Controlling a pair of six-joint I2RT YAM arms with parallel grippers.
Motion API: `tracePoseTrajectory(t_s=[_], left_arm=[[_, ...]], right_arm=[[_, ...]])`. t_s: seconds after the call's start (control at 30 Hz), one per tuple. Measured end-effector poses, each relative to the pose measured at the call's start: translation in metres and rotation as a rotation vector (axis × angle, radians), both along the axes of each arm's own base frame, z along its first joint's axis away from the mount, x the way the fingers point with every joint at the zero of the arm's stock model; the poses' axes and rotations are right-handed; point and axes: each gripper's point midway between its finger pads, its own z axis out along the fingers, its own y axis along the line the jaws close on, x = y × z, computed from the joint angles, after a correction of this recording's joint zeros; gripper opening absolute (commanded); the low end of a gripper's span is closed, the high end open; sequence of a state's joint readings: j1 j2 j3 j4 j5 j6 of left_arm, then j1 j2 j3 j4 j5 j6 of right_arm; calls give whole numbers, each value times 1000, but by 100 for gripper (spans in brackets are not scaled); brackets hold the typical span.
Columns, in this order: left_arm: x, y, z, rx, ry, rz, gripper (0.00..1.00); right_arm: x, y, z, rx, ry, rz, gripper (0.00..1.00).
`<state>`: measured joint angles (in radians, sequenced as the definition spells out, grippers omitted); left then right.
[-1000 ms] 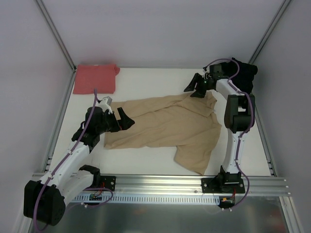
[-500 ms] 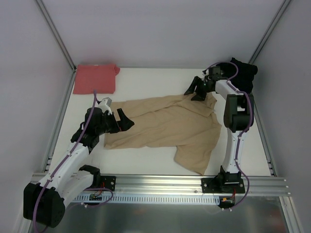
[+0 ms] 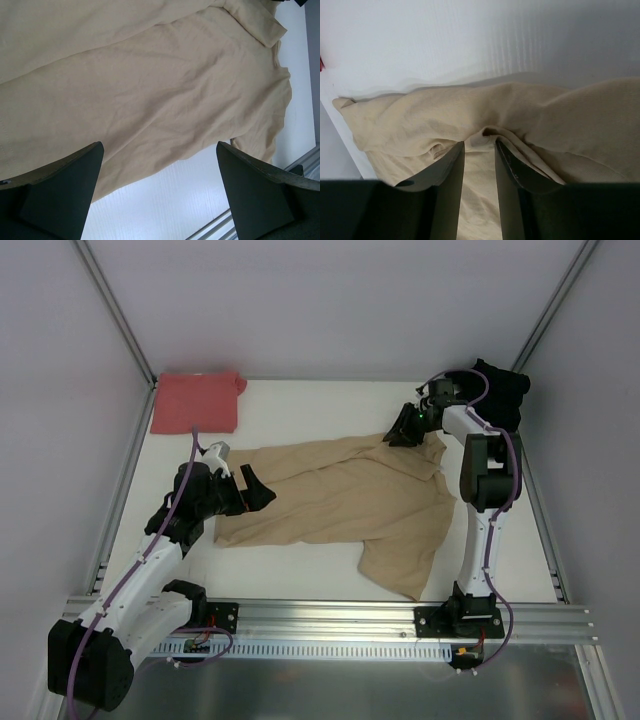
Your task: Fold and stack the t-shirts
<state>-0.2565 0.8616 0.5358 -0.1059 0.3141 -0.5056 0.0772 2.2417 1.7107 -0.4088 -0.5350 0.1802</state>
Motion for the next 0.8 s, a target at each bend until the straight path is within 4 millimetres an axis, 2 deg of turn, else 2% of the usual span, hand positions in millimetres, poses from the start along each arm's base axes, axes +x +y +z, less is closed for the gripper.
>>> tracePoseTrajectory(t_s=[0.1, 0.3, 0.53, 0.6, 0.7, 0.77, 0.8], left_arm=[[-1, 0, -1, 2, 6, 0, 99], [-1, 0, -1, 1, 3, 0, 99], [-3, 1, -3, 2, 8, 0, 99], [-3, 1, -4, 2, 7, 0, 99], [-3, 1, -3, 2, 5, 0, 99], [-3, 1, -4, 2, 6, 0, 99], [-4, 1, -5, 3, 7, 0, 99]], right_arm=[[0, 0, -1, 0, 4, -3, 50], [0, 0, -4, 0, 10, -2, 53], [-1, -1, -10, -4, 19, -4, 31], [-1, -1, -12, -5, 24, -4, 29], [-1, -1, -13, -6, 25, -4, 18], [-1, -1, -14, -8, 26, -5, 3], [-1, -1, -14, -10, 26, -3, 1]])
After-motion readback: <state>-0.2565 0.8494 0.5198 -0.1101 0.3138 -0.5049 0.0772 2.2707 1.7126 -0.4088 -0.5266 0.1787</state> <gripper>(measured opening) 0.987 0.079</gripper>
